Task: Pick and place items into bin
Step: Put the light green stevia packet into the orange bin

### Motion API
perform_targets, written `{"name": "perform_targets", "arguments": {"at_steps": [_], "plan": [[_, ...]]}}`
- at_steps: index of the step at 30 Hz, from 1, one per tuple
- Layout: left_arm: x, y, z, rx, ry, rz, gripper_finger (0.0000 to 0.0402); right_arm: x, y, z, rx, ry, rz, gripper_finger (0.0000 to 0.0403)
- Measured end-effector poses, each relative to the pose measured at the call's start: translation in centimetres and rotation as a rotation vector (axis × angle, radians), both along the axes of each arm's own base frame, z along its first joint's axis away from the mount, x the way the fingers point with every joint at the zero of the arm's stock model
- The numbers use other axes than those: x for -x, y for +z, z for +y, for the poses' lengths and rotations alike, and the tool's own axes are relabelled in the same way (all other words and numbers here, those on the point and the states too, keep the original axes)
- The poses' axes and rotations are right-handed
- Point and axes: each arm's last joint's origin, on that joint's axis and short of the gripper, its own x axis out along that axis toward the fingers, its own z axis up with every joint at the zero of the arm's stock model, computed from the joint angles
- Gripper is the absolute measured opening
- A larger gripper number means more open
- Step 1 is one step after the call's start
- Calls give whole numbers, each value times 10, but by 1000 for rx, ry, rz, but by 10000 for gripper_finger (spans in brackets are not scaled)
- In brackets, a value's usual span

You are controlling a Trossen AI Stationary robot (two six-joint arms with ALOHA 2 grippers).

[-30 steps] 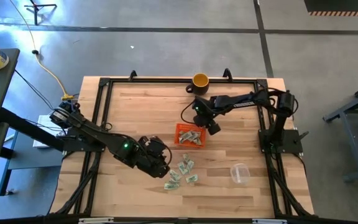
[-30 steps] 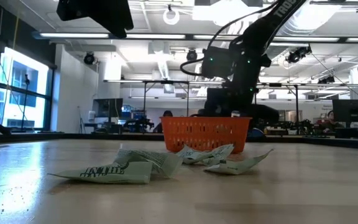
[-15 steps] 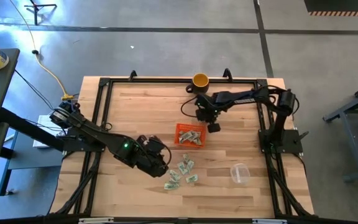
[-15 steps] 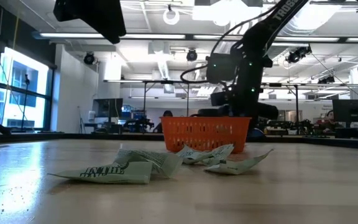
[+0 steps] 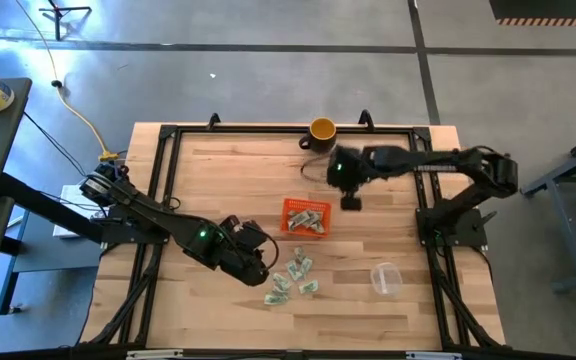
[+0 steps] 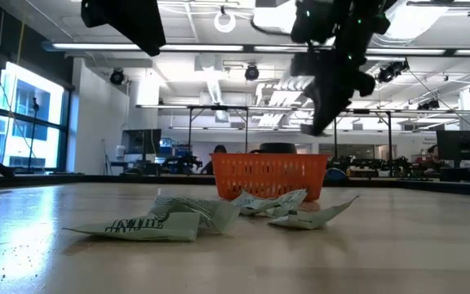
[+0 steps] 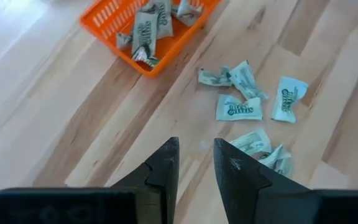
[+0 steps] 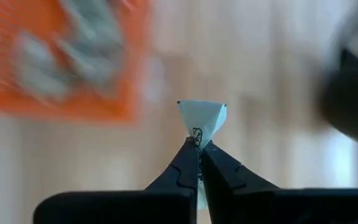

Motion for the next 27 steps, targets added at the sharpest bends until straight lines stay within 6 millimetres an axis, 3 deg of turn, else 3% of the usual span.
{"name": "perform_targets", "arguments": {"at_steps": [5,12,16,20,27], "plan": [[0,-1,-2,44,-80,46,133,-22,-2,46,-117,27,-130,12],[-1,-11,-4,83,-100,46,133,-41,-14,66,-49,-7,-194,32],[-2,-27,-7,155,-132,32,133,-44,-18,72,-60,-19,-200,92],[-3,-41,-9,170,-169,-9,133,-40,-9,79,21,-82,-238,173],[1,-61,-14,149,-325,-4,133,-14,31,113,248,41,-330,291]]}}
